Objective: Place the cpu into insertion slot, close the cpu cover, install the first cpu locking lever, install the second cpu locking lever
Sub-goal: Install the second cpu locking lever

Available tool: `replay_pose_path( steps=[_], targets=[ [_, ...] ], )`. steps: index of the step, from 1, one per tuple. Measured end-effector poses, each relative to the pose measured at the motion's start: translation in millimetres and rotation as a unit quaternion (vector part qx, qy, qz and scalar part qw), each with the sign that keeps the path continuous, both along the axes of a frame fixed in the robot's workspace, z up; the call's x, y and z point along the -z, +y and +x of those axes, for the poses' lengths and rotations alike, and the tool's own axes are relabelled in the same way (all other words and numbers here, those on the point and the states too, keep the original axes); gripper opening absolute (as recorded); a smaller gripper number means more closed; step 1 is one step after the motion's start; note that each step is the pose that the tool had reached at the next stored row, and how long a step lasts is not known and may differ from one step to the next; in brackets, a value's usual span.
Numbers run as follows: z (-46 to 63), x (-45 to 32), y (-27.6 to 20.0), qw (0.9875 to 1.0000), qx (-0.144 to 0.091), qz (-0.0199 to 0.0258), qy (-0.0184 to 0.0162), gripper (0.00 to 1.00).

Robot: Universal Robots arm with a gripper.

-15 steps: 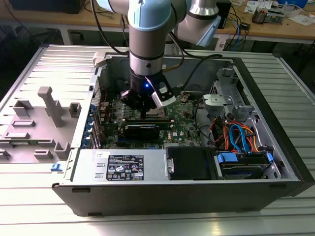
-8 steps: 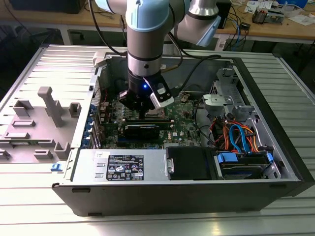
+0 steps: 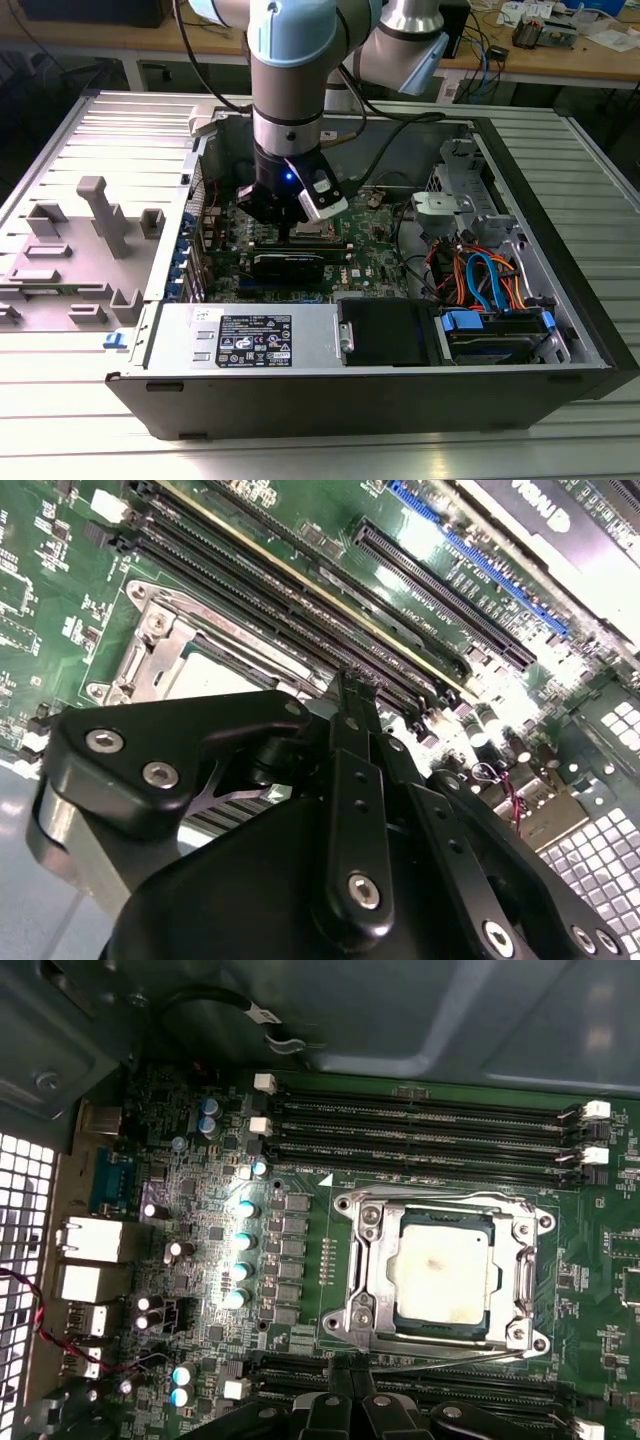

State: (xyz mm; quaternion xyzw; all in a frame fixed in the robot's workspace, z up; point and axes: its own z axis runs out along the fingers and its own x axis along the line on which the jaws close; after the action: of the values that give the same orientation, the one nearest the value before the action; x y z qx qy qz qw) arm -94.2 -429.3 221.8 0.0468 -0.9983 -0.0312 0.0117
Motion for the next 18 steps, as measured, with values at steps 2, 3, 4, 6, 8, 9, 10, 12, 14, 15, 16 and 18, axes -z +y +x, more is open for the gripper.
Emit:
replay_pose_path(
  steps=[2,3,4,6,8,9,10,12,14,15,16,18],
  targets=[
    [-0.2,3.3,-0.2,1.0000,0.000,0.0037,0.0000,0.11],
    [-0.3,4.8,-0.2,1.0000,0.000,0.0042,0.0000,0.11],
    [-0.3,6.0,-0.2,1.0000,0.000,0.0042,0.0000,0.11],
    [-0.3,9.3,-0.3,1.0000,0.000,0.0041,0.0001,0.11],
    [-1.9,10.2,-0.3,1.0000,0.000,0.0058,0.0002,0.11],
    [-3.3,10.3,-0.3,1.0000,0.000,0.0071,0.0001,0.11],
    [-3.4,11.1,-0.2,1.0000,0.000,0.0077,0.0001,0.11],
    [-3.6,12.7,-0.3,0.9999,0.000,0.0104,0.0002,0.11],
    [-3.8,13.0,-0.3,0.9999,0.000,0.0131,0.0001,0.11],
    [-3.9,13.2,-0.2,0.9999,0.000,0.0139,0.0001,0.11],
    [-4.0,13.5,-0.2,0.9999,0.000,0.0148,0.0001,0.11],
    [-4.2,14.0,-0.3,0.9999,0.000,0.0165,0.0002,0.11]
  ],
)
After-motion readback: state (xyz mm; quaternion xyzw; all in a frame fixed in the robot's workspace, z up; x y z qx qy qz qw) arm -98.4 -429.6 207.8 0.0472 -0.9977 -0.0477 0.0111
